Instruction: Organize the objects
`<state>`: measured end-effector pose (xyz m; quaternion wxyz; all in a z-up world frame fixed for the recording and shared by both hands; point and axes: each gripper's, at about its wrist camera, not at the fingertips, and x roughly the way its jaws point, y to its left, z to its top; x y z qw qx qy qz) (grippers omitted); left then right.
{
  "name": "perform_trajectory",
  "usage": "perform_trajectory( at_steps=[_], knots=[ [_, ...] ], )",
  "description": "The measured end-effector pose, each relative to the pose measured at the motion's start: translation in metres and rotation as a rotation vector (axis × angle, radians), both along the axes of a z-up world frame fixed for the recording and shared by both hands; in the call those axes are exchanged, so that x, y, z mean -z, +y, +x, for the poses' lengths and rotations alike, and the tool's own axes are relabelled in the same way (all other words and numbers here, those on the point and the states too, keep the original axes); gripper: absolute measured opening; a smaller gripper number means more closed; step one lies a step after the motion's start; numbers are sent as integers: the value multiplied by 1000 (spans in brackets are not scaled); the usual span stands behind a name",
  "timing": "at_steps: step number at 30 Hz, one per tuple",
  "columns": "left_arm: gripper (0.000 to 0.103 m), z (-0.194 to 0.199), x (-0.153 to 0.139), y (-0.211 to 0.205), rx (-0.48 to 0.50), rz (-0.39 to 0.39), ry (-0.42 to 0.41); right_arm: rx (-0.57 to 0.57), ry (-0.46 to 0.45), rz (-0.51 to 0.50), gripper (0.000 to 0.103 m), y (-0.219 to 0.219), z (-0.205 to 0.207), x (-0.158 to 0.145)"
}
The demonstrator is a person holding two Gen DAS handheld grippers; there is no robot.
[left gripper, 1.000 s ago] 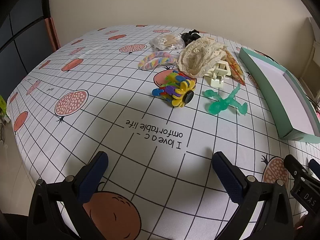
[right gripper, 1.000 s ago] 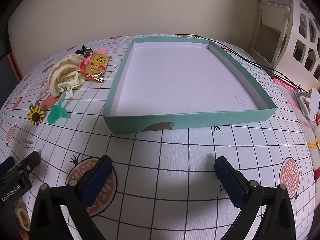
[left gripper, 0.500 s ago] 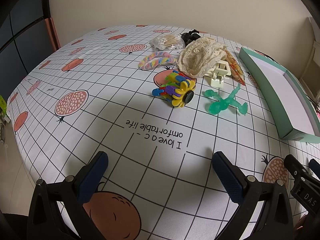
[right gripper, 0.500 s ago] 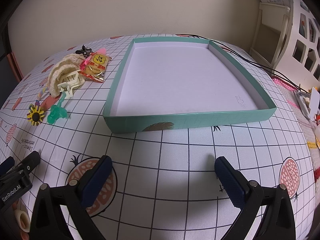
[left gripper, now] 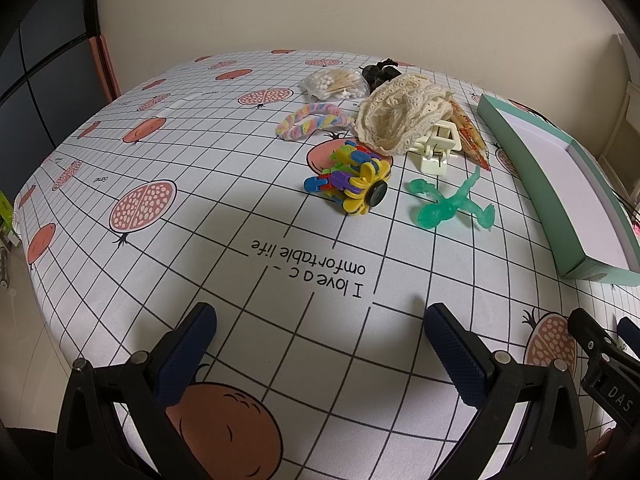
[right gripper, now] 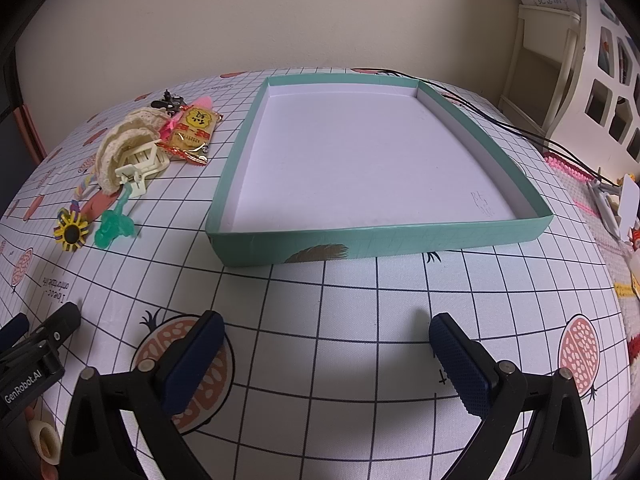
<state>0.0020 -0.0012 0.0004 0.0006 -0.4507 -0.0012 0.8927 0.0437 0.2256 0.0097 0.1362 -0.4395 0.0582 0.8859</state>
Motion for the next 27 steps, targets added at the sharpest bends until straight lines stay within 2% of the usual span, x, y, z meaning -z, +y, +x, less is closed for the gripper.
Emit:
perform_trajectory(
  at_steps=[4,7,10,12,19,23,27],
  knots=[
    [103,-1,0,0,6,4,-8,11,3,-3,103,2,-1,1],
    [103,-2,-3,-4,11,48,-12,27,8,-28,103,10,-1,-1],
    [103,-3,-7,-5,-3,53,-10,46,31,-92,103,14,1,-10],
    [103,-5,-11,-5,-4,52,-16,50,41,-95,103,12,1,-19],
    [103,-28,-37,-9,-18,76,-95,-70,64,-14,103,-18,-18,-72],
    [103,-49,-55,-13,-22,93,-150,-145,52,-50,103,-28,-36,-98],
    [103,-71,-72,-17,-20,85,-189,-180,10,-36,103,-33,-57,-114]
  ],
)
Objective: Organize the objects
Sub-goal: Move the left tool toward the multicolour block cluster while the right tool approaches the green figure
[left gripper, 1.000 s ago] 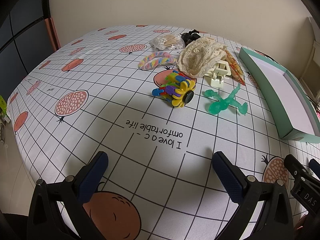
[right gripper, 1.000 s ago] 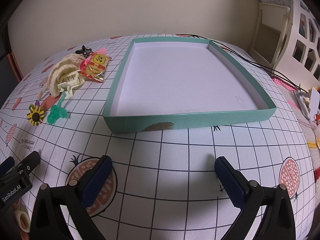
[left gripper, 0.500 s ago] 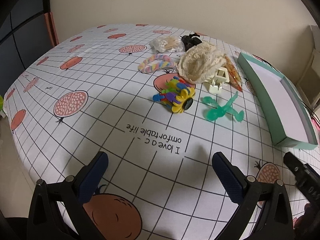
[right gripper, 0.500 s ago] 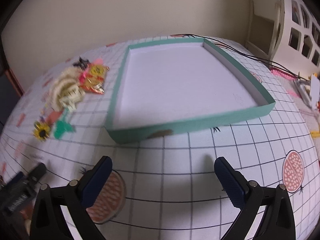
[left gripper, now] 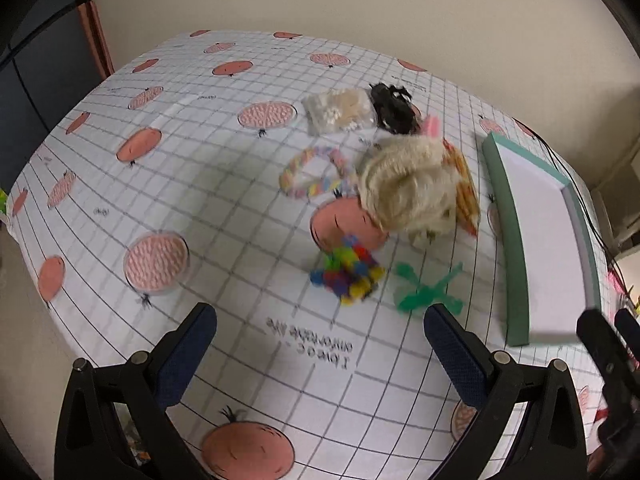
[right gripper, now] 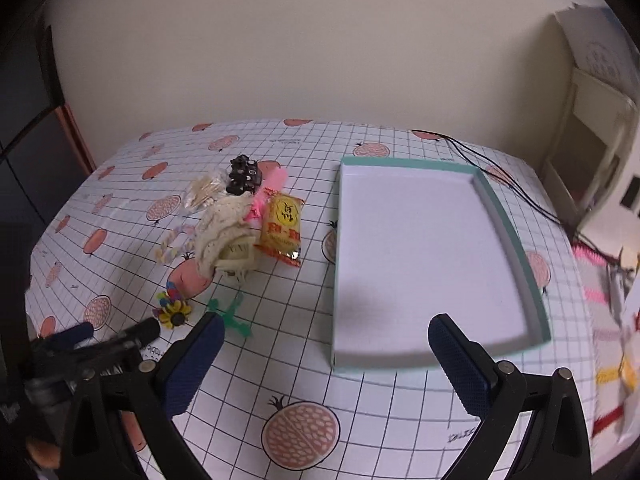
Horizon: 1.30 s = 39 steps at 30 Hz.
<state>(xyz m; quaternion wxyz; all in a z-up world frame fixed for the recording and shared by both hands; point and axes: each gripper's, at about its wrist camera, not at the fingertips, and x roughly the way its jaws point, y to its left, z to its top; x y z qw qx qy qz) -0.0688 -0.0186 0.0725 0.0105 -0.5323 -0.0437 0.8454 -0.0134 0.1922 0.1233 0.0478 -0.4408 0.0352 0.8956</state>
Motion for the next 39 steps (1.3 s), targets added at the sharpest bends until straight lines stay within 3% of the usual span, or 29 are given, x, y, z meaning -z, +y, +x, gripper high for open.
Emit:
perform_trajectory(
  at_steps=[6,16,22,26,39],
  knots=[
    [103,-30,-9,-6,1,-5,-62,-46,-78,2,103,-3,-26,-6],
    [103,-68,10,-7,-35,51,-200,-116,-181,-29,99,-20,-74,20],
    [103,-77,21,-8,-36,46,-184,-139,-210,-55,98,-24,-87,42],
    [103,-75,37,-10,-32,68,-234,-145,-254,-47,95,-29,-86,61],
    [103,-69,41,-3,-23,69,-247,-220,-318,-20,95,-62,-78,92]
  ],
)
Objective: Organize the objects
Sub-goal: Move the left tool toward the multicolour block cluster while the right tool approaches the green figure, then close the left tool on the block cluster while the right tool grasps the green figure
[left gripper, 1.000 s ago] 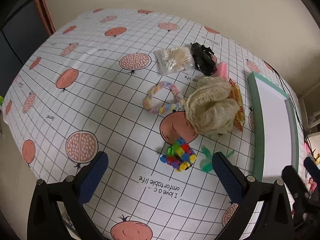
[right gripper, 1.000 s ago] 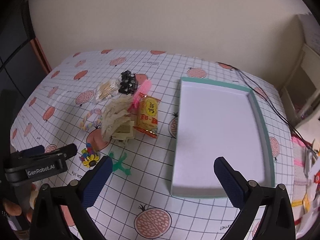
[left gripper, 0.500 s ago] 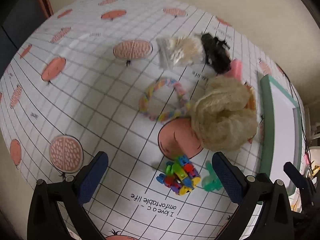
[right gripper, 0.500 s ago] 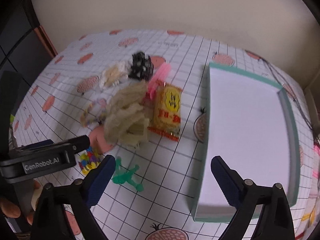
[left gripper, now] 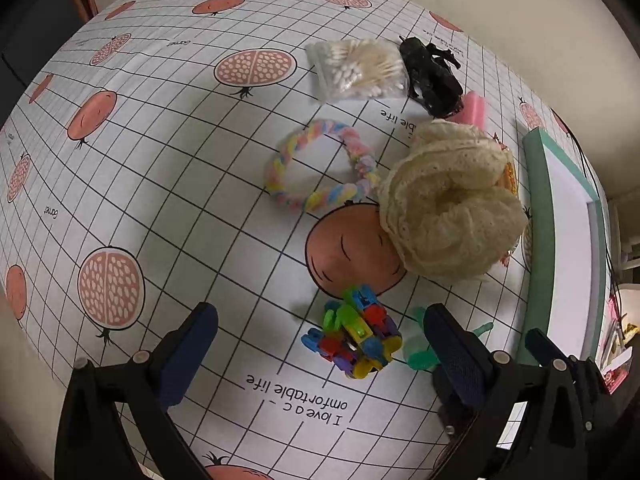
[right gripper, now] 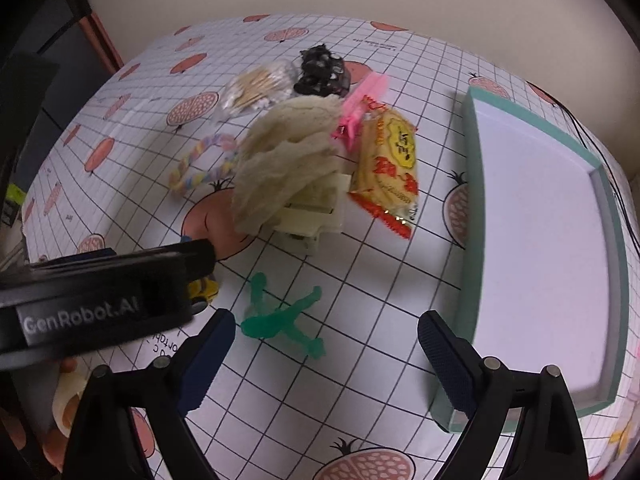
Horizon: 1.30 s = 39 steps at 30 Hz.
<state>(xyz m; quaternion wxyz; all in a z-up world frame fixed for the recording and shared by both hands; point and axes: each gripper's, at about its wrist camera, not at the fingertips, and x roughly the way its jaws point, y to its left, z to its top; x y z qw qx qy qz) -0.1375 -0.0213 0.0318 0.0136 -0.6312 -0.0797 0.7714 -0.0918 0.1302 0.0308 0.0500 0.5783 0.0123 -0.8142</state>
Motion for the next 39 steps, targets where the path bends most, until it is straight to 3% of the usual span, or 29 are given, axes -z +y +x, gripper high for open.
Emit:
perform_trajectory(
  at_steps=[12,16,19,21,23,26,30,39],
  knots=[
    [97,6,6,6,10,-26,-22,-13,-43,10,92,-8,-1,11],
    [88,8,4,7,14,-17,-20,-12,-48,11,84,-7,-1,10],
    [87,10,5,7,15,-14,-33,-12,-53,4,80,-6,-2,9],
    [80,11,4,7,17,-12,-31,-12,-53,-7,74,-5,-1,7],
    [65,13,3,7,22,6,-33,-17,-55,-16,67,-5,-1,5],
    [55,15,5,8,34,14,-45,-25,-60,-32,58,-5,-1,4],
    [55,18,2,9,43,8,-44,-44,-63,-44,50,-6,-1,0],
    [55,25,-4,6,42,9,-35,-42,-66,-57,47,5,2,3]
  ],
)
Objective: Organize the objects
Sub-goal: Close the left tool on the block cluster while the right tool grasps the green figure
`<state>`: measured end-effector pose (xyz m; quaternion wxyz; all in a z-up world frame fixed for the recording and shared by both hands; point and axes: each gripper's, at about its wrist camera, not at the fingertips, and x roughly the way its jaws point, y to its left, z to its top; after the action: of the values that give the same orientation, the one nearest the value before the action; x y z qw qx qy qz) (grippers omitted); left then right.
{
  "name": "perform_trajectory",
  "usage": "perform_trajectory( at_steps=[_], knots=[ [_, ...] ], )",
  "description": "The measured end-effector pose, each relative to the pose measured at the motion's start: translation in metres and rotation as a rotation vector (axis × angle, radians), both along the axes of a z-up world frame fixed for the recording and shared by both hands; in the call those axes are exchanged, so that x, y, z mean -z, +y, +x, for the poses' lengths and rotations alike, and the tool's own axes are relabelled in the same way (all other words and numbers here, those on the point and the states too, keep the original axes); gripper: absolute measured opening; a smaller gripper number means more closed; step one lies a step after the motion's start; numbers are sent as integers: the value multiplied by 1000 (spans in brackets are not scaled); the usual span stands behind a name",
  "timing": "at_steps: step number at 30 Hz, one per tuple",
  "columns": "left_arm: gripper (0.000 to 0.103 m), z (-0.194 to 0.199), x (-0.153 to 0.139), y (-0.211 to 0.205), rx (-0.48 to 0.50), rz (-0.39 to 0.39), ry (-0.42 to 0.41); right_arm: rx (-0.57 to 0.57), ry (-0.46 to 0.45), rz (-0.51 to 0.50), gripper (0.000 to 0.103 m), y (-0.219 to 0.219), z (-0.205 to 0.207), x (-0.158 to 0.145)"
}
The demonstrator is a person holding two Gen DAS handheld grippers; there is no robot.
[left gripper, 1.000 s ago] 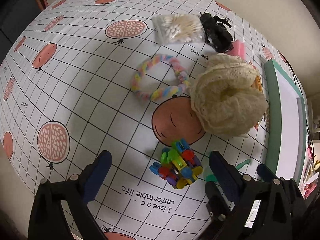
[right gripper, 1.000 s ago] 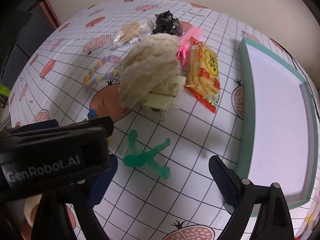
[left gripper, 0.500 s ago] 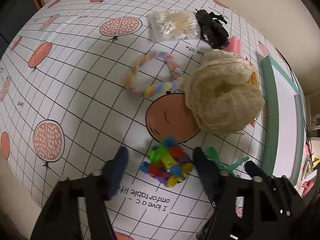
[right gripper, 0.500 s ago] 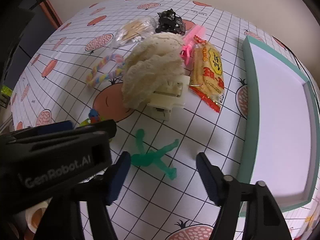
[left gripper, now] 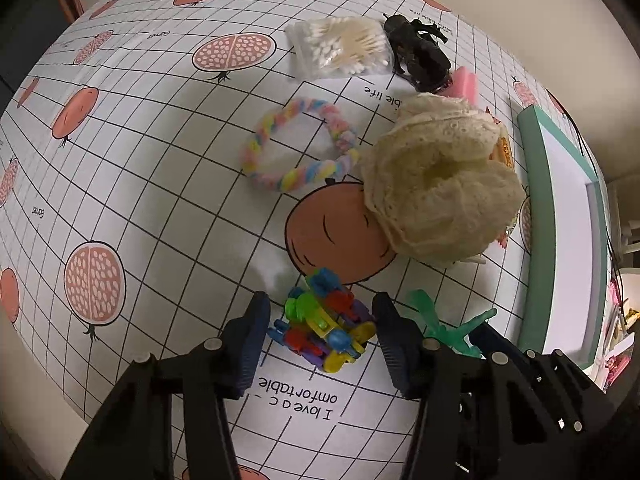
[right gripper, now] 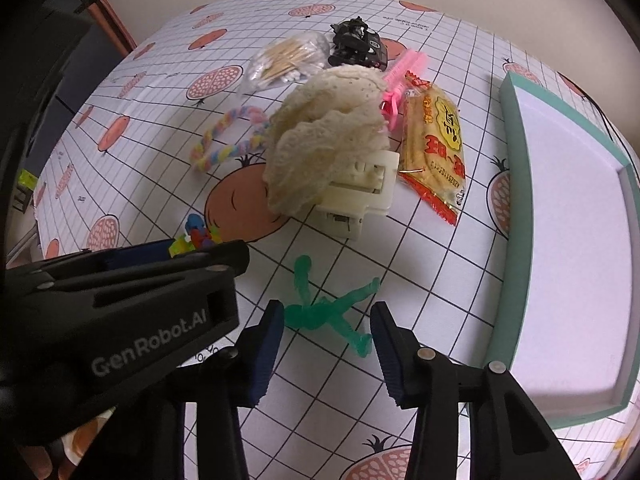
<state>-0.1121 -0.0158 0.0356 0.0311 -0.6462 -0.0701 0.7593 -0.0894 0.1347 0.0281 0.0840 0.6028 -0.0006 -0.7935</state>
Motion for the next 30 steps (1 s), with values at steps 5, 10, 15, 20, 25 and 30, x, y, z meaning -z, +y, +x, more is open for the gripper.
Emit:
perform_trajectory(
  at_steps=[5,10,15,20,25,30],
  knots=[
    [55,0,-5,-6,-5,3,9,-2,8,0,41,2,6,-5],
    [54,5,-8,-11,-15,9,11,6,4,-16,38,0,4,-3],
    [54,10,-11,-16,-19,14,9,-7,-6,-19,38,-8,-1,-1],
    [54,15,-14,-20,-25,21,5,-18,-15,-24,37,-10,-1,2],
    [54,20,-17,-25,-30,27,3,-25,-16,-20,37,-13,-1,3],
    [54,10,-12,-26,-35,33,0,-20,-22,-31,37,-10,-1,2]
  ],
)
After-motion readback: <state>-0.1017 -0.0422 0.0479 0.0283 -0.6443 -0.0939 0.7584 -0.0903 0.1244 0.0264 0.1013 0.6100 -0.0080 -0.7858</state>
